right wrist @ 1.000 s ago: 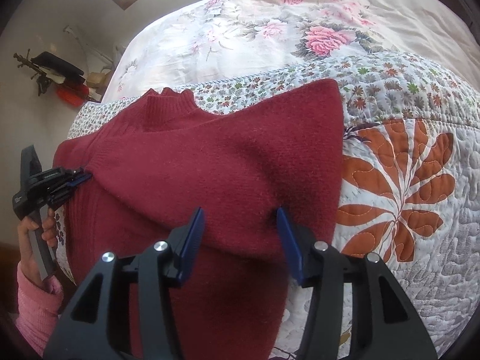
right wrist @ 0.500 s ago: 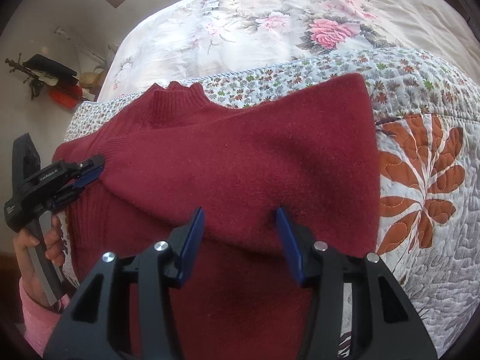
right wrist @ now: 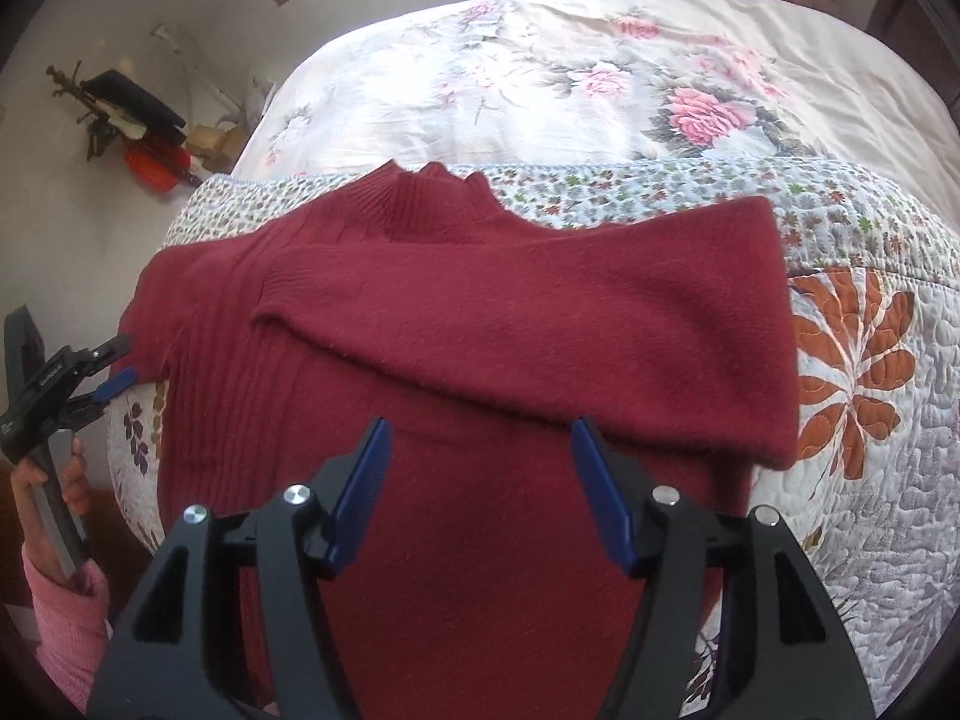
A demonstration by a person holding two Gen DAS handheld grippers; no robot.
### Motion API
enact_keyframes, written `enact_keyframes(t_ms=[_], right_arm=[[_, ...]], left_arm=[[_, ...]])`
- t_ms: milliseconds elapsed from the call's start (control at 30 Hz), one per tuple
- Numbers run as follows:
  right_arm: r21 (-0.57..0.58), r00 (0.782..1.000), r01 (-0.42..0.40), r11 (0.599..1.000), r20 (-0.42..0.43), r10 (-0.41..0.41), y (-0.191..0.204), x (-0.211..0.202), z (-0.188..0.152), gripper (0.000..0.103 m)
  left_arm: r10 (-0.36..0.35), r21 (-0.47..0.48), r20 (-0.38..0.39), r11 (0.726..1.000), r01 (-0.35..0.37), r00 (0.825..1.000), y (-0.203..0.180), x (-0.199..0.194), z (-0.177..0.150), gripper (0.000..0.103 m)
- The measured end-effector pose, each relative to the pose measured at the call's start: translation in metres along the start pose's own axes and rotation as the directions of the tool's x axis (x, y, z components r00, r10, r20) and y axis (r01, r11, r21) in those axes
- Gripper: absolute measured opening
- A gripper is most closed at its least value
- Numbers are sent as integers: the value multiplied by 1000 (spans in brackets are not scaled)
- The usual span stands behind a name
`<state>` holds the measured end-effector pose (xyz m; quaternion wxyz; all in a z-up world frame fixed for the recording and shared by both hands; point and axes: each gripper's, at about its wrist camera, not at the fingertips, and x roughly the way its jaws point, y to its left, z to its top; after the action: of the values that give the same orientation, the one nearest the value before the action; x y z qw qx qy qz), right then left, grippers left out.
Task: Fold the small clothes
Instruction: 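Fold the held sleeve across the sweater body with the left tool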
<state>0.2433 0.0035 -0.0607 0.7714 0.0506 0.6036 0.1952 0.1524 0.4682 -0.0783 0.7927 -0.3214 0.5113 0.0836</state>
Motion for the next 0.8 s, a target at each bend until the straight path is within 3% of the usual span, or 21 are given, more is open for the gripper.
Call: enact_keyframes(t_ms=[100,200,400,567,667,800], right_arm=[[-12,1000,10,1000,-23,-10,11,7,-2,62],[-23,999,7,1000,-35,-8,21,14,-3,62],[-46,998,2,999,-56,-5,39,28,-5,64],[-33,998,11,999,-60,-13,41,32,-4,64],[-30,998,17,999,-61,-19,41,33,-3,65],[-27,997,23,999,-66,-24,41,36,-4,65]], left_arm=[[54,-120,35,992,-49,998,66,-23,5,78],[69,-225,61,973,-54,996,117,-42,7,78],[20,-423,143,905,43,989,195,-53,19,76],[-37,-518,191,845,133,981,228,-42,29,74],[-21,-520,223,843,137,975,240,-41,40,73],[-6,-569,248,808,150,969,267,-34,58,69]])
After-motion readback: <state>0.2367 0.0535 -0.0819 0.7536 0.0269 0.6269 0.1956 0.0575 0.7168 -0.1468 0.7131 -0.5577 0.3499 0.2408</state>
